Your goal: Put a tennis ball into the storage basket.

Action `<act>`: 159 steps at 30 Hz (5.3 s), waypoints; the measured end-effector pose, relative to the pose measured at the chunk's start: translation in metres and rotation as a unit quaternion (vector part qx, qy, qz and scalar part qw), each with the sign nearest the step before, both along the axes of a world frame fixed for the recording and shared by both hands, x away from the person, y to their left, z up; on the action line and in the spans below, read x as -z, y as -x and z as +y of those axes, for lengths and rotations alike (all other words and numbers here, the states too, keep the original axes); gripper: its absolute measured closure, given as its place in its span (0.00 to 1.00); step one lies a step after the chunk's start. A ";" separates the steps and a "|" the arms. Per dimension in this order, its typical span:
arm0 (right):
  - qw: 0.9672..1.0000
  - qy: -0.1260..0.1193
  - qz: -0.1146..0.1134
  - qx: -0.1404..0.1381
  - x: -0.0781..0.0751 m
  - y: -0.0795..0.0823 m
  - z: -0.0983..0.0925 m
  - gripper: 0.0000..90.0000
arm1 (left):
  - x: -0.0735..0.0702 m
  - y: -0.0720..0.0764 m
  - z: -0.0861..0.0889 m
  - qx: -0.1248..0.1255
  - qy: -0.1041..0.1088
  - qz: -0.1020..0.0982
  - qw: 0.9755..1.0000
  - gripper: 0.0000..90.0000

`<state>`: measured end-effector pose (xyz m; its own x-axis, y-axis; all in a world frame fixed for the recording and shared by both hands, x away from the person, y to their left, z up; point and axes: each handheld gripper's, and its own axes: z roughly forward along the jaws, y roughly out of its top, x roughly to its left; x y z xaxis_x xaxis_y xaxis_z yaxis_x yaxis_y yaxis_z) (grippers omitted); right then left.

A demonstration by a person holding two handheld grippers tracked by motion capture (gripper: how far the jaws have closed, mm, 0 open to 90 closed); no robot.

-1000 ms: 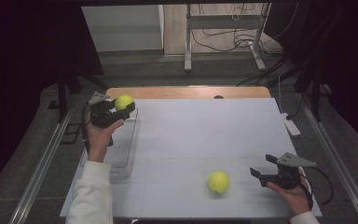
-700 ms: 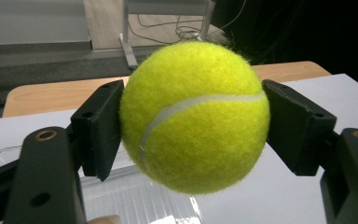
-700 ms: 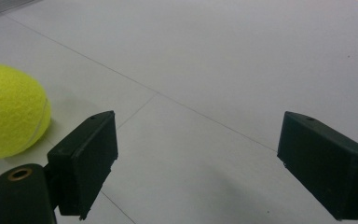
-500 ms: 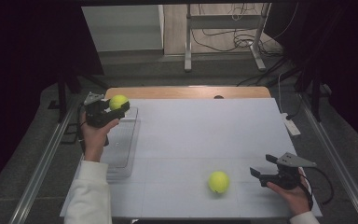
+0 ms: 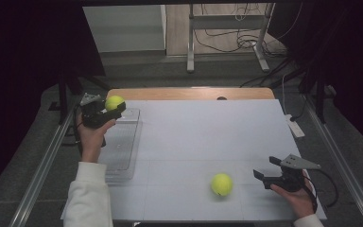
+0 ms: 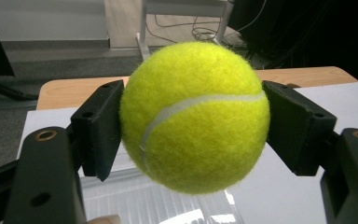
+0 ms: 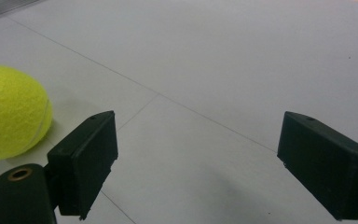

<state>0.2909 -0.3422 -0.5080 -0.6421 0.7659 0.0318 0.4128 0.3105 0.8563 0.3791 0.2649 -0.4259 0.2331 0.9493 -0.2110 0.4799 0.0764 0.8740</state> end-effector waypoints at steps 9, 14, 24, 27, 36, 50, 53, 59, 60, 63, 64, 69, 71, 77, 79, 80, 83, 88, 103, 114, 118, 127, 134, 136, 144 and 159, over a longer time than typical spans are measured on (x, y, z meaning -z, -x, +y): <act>1.000 0.000 0.001 0.000 0.000 0.000 0.000 0.14 | 0.004 -0.002 0.007 -0.016 -0.007 0.007 1.000 0.30; 1.000 -0.001 0.001 0.001 0.000 0.000 -0.001 0.14 | 0.004 -0.001 0.011 -0.026 -0.008 0.005 1.000 0.30; 1.000 0.001 0.000 0.001 0.000 0.000 0.000 0.14 | 0.004 -0.001 0.015 -0.031 -0.007 0.004 0.999 0.30; 1.000 0.001 0.001 0.002 0.000 0.000 0.000 0.14 | 0.005 -0.001 0.015 -0.032 -0.009 0.007 0.999 0.30; 1.000 0.002 0.000 0.002 0.000 0.000 0.000 0.14 | 0.009 -0.004 0.016 -0.032 -0.013 0.019 0.999 0.30; 1.000 0.001 0.000 0.001 0.000 0.000 0.000 0.14 | 0.016 -0.009 0.017 -0.030 -0.016 0.039 0.999 0.30; 1.000 0.002 0.000 0.003 0.000 0.000 0.000 0.14 | 0.018 -0.010 0.017 -0.029 -0.018 0.043 0.998 0.30; 1.000 0.002 0.001 0.002 0.000 0.000 0.000 0.14 | 0.022 -0.012 0.019 -0.030 -0.020 0.053 0.998 0.30; 1.000 0.002 0.001 0.002 0.000 0.000 0.000 0.14 | 0.023 -0.013 0.019 -0.032 -0.019 0.054 0.998 0.30; 1.000 0.002 0.001 0.002 0.001 0.000 0.000 0.14 | 0.025 -0.014 0.019 -0.032 -0.021 0.061 0.997 0.29; 1.000 0.002 0.001 0.002 0.001 0.000 0.000 0.14 | 0.026 -0.015 0.019 -0.033 -0.024 0.063 0.997 0.29; 1.000 0.000 0.002 0.001 0.001 0.000 0.000 0.14 | 0.031 -0.017 0.020 -0.035 -0.030 0.074 0.996 0.29; 1.000 0.000 0.002 0.001 0.001 -0.001 0.000 0.14 | 0.033 -0.019 0.021 -0.037 -0.035 0.079 0.996 0.29; 1.000 0.000 0.002 0.001 0.001 -0.001 0.000 0.14 | 0.038 -0.022 0.020 -0.037 -0.042 0.094 0.994 0.29; 1.000 0.000 0.002 0.001 0.001 -0.001 0.000 0.14 | 0.040 -0.023 0.021 -0.037 -0.044 0.097 0.994 0.29; 1.000 0.000 0.002 0.001 0.001 -0.001 0.000 0.14 | 0.041 -0.023 0.021 -0.038 -0.045 0.100 0.993 0.29; 1.000 0.000 0.002 0.001 0.001 -0.001 0.000 0.14 | 0.043 -0.024 0.022 -0.038 -0.046 0.104 0.993 0.29; 1.000 0.000 0.002 0.001 0.001 -0.001 0.000 0.14 | 0.047 -0.026 0.022 -0.038 -0.056 0.115 0.991 0.29; 1.000 0.001 0.002 0.000 0.001 -0.001 -0.001 0.14 | 0.057 -0.032 0.020 -0.034 -0.087 0.144 0.985 0.29; 1.000 0.001 0.002 0.000 0.001 -0.001 0.000 0.14 | 0.063 -0.035 0.019 -0.036 -0.106 0.157 0.981 0.29; 1.000 0.001 0.002 0.000 0.001 -0.001 0.000 0.14 | 0.063 -0.035 0.018 -0.036 -0.110 0.157 0.981 0.29; 1.000 0.001 0.002 0.000 0.001 -0.001 0.000 0.14 | 0.064 -0.036 0.016 -0.036 -0.118 0.158 0.980 0.29; 1.000 0.002 0.002 0.000 0.001 -0.001 0.000 0.14 | 0.059 -0.034 0.017 -0.057 -0.106 0.136 0.983 0.18; 1.000 0.002 0.002 -0.001 0.001 -0.001 -0.001 0.14 | 0.057 -0.033 0.016 -0.055 -0.105 0.133 0.984 0.13; 1.000 0.001 0.002 0.000 0.001 -0.001 -0.001 0.14 | 0.054 -0.031 0.013 -0.045 -0.105 0.126 0.985 0.14; 1.000 0.000 0.003 0.004 0.001 -0.003 -0.001 0.14 | 0.043 -0.019 0.009 0.002 -0.037 0.097 0.995 0.15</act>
